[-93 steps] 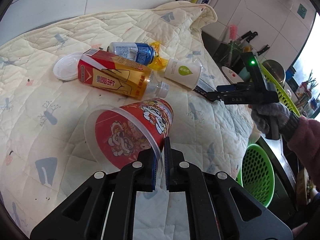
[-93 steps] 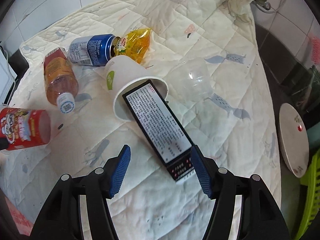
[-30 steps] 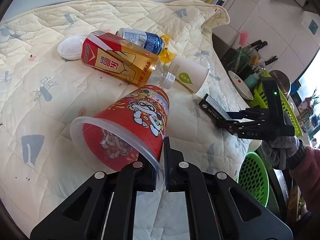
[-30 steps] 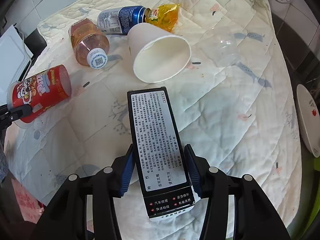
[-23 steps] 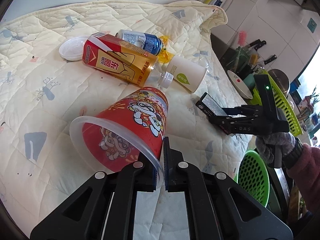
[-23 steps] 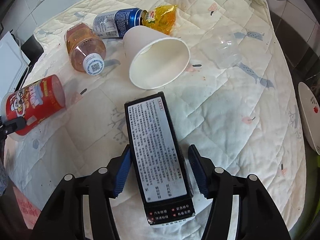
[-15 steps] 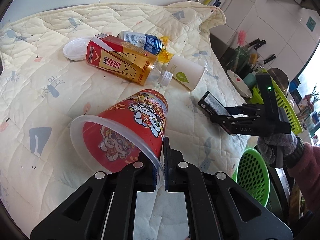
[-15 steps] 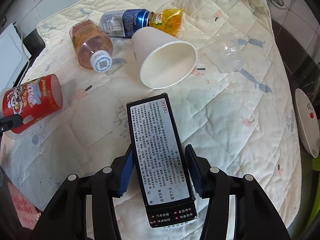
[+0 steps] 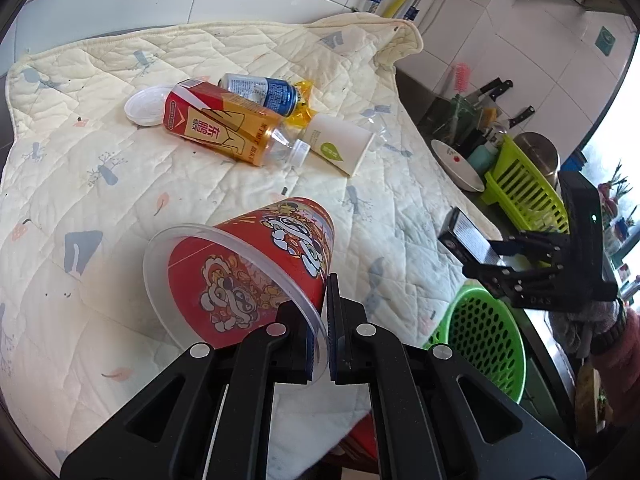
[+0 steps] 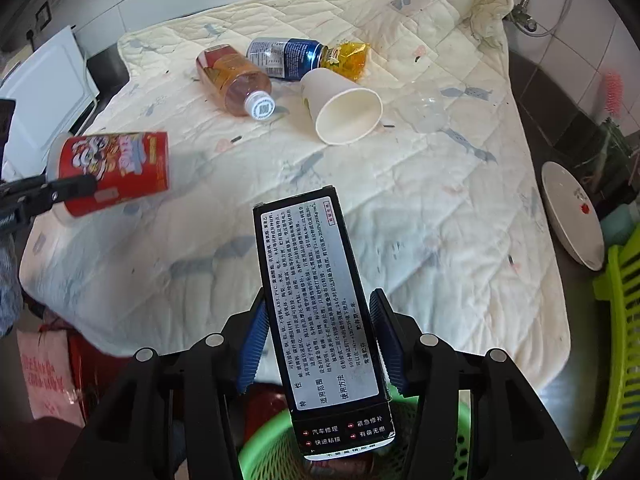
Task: Collect trash
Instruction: 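Carry the device into the green basket and open the right tool while the left carries the cup, then open the left tool over the green basket to drop the red cup, then grasp the white paper cup with the right tool while the left grasps the red-gold bottle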
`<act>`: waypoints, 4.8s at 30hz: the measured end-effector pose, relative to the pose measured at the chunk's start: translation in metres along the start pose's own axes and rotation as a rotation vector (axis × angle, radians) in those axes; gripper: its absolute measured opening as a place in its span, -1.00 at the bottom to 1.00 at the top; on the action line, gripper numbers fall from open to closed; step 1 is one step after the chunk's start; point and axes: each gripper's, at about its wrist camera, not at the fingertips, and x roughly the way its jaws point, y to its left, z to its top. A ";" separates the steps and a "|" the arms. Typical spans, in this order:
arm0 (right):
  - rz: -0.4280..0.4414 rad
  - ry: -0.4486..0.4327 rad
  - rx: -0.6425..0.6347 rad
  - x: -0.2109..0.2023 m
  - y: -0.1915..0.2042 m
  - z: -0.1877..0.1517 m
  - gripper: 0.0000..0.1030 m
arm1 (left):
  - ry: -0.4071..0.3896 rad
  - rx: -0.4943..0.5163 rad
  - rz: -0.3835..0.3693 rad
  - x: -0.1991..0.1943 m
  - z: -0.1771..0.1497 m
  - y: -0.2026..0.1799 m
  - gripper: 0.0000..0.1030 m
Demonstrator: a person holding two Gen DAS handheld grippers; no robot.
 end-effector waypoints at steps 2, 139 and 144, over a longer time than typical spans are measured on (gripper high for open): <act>-0.008 0.003 0.000 -0.010 0.000 -0.014 -0.05 | -0.005 0.007 -0.006 -0.004 -0.002 -0.006 -0.93; -0.104 0.123 -0.134 0.145 -0.004 0.196 0.34 | 0.047 -0.251 0.114 0.027 0.079 0.082 0.41; -0.097 0.103 -0.107 0.128 -0.006 0.183 0.32 | 0.042 -0.315 0.122 0.045 0.108 0.082 0.41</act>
